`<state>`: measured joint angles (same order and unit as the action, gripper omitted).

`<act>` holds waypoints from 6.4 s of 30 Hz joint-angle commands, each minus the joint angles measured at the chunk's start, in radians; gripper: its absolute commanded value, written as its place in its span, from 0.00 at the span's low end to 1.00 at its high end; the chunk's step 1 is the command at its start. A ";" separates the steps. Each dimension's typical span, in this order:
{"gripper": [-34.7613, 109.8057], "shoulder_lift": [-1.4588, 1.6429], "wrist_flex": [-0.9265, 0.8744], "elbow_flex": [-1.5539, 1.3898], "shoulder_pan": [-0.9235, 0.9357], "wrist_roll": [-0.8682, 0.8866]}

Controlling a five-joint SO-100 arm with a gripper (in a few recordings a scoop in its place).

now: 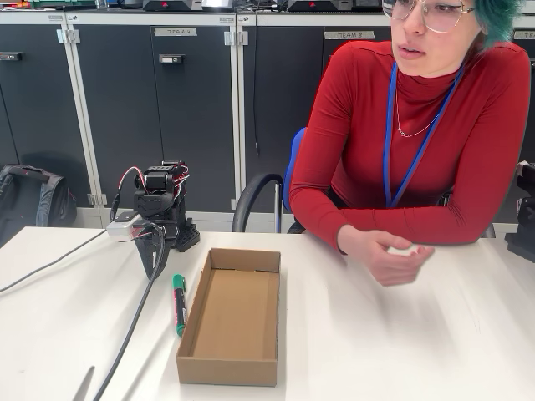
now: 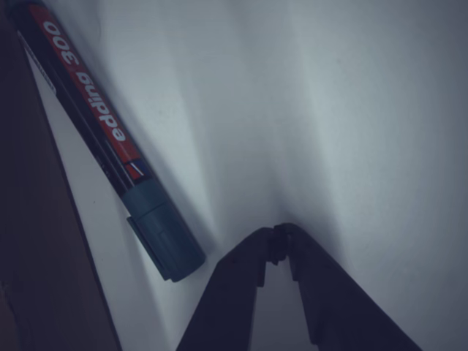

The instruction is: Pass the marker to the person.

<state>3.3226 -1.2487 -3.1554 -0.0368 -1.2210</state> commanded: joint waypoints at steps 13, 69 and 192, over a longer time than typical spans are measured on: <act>0.21 0.011 -0.155 0.219 -0.029 0.006; 0.21 -0.729 -0.245 1.120 -0.364 0.063; 0.21 -1.680 -0.238 1.462 -0.201 -0.273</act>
<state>1.5033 -1.4005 -1.7073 -0.2178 -1.5140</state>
